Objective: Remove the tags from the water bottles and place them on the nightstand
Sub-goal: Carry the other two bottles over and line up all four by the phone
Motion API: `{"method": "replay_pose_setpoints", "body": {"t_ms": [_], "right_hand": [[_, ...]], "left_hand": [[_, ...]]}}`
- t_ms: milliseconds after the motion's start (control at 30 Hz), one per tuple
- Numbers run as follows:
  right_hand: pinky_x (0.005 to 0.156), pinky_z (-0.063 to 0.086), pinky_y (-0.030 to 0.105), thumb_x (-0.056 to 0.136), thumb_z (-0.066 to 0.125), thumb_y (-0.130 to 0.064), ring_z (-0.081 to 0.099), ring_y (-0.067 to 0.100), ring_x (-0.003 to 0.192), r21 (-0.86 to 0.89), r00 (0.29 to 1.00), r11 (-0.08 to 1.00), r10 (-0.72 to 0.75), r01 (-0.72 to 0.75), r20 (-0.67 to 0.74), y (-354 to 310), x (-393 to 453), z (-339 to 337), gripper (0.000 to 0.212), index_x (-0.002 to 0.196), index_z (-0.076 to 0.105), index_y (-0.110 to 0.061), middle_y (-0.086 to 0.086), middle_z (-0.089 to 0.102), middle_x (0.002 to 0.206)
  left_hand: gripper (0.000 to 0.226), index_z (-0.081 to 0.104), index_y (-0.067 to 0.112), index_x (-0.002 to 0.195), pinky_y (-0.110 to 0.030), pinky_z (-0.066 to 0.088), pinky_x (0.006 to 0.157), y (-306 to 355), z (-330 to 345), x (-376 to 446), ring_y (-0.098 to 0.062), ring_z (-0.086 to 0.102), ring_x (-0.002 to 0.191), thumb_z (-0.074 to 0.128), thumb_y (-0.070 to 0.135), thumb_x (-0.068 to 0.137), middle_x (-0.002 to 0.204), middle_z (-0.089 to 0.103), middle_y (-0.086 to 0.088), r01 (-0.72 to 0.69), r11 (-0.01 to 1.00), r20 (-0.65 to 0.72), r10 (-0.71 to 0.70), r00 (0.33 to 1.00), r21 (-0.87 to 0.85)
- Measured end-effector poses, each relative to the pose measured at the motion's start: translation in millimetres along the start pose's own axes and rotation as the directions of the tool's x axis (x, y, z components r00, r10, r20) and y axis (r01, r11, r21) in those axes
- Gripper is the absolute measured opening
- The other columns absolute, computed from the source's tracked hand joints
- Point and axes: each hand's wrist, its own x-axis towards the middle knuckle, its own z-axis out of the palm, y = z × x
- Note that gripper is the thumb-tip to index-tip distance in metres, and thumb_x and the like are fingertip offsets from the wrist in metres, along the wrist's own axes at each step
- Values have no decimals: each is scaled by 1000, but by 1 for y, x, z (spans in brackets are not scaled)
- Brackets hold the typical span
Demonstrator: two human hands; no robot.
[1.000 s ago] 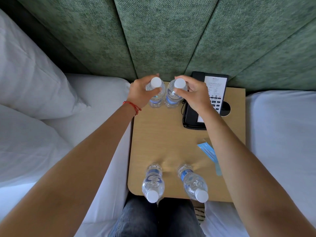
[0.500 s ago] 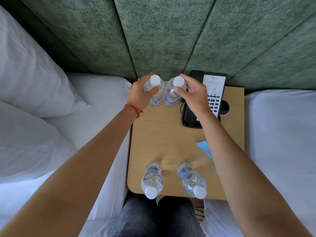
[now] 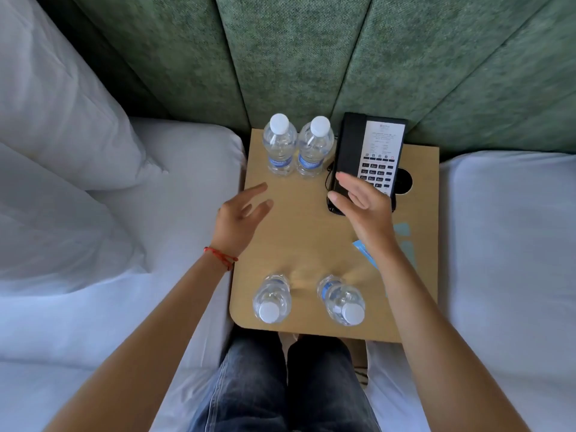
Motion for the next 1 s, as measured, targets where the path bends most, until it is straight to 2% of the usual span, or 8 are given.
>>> {"method": "replay_pose_setpoints", "body": {"t_ms": [133, 333, 433, 533, 600, 700, 833, 1000], "right_hand": [[103, 39, 19, 79, 71, -15, 56, 8, 117, -4, 1000, 1000, -3, 3, 17, 8, -38, -8, 41, 119, 60, -12, 1, 63, 120], [104, 39, 20, 80, 71, -21, 55, 4, 117, -78, 997, 997, -11, 17, 78, 18, -90, -19, 38, 117, 63, -16, -3, 64, 120], [101, 35, 14, 79, 70, -24, 53, -3, 116, -126, 996, 992, 13, -2, 87, 27, -113, -24, 37, 115, 64, -18, -6, 64, 120], [95, 33, 5, 78, 72, -26, 52, -9, 112, -179, 996, 984, 30, -15, 79, 37, -129, -29, 36, 113, 65, -20, -10, 65, 117], [89, 32, -1, 77, 73, -27, 51, -15, 109, -206, 997, 978, 34, -18, 76, 42, -137, -32, 36, 112, 66, -21, -12, 65, 114], [90, 35, 1, 76, 74, -27, 54, -11, 107, -241, 996, 970, 45, -25, 76, 48, -146, -35, 37, 112, 66, -22, -12, 65, 114], [96, 37, 7, 72, 77, -20, 56, -2, 111, -269, 998, 963, 17, 2, 65, 55, -156, -37, 39, 110, 67, -19, -10, 64, 116], [100, 38, 11, 67, 81, -12, 54, -4, 113, -298, 997, 952, -54, 68, 58, 61, -160, -37, 45, 110, 66, -13, -6, 63, 119]], "left_hand": [[29, 62, 10, 114, 1, 38, 85, -15, -3, -40, -7, 55, 106, 61, 13, 85, 115, 59, 4, 38, 999, 41, -38, 998, -8], [29, 63, 17, 113, 0, 40, 84, -24, 0, -86, -2, 57, 100, 62, 17, 84, 111, 61, 9, 66, 998, 88, -65, 994, -8], [28, 63, 25, 111, -6, 41, 89, -31, 1, -108, -6, 59, 101, 64, 21, 83, 110, 62, 10, 90, 996, 124, -89, 988, -2], [27, 62, 31, 108, -22, 41, 99, -40, 2, -125, -9, 58, 108, 65, 22, 83, 113, 63, 9, 109, 994, 136, -106, 985, -11], [29, 61, 31, 108, -28, 41, 101, -45, 2, -134, -10, 58, 110, 67, 21, 81, 113, 64, 6, 116, 993, 142, -115, 983, -3], [37, 60, 34, 107, -26, 39, 102, -51, 5, -144, -9, 56, 114, 72, 20, 76, 116, 61, 10, 85, 995, 136, -91, 987, 46], [47, 60, 30, 111, -14, 36, 101, -55, 6, -148, -4, 51, 118, 77, 18, 69, 119, 57, 14, 23, 992, 117, -38, 992, 121], [51, 61, 19, 114, -21, 37, 103, -55, 7, -145, -10, 52, 119, 79, 12, 66, 120, 58, 8, -8, 989, 108, -8, 994, 147]]}}
